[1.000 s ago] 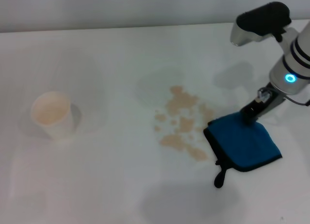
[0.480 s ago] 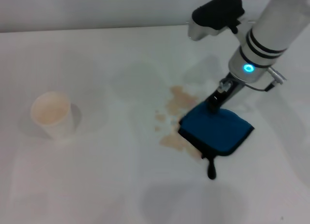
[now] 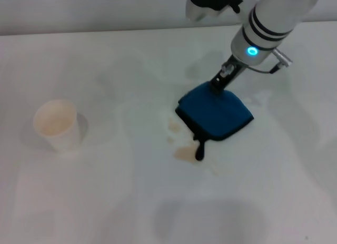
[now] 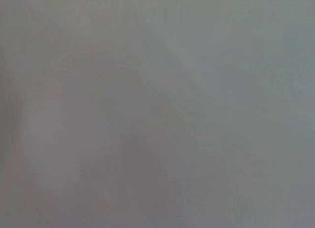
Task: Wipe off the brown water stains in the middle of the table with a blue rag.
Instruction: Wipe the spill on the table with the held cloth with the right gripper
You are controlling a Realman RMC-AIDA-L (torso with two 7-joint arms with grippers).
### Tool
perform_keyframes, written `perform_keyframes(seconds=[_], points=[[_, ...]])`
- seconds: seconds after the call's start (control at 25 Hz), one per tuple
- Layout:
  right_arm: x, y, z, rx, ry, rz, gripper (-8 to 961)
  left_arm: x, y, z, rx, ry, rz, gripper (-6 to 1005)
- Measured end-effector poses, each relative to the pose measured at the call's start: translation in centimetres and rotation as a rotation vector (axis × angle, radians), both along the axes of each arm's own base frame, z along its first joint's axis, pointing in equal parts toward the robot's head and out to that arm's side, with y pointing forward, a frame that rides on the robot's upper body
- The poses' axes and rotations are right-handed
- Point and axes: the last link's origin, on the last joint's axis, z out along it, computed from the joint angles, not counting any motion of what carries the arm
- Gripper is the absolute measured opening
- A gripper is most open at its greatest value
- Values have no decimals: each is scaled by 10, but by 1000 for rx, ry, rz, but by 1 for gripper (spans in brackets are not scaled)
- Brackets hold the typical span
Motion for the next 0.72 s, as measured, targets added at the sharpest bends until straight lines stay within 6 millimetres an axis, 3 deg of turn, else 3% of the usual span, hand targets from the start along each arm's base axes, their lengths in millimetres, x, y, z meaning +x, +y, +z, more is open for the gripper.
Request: perform_keyframes(seconds=[0.56,0.72], points=[[9,27,8,138,-113,105,67,1,-1,-2,-7,2,-8,880],[9,25,7,118,-130,115,67,2,0,-2,-7,2,-12,880]])
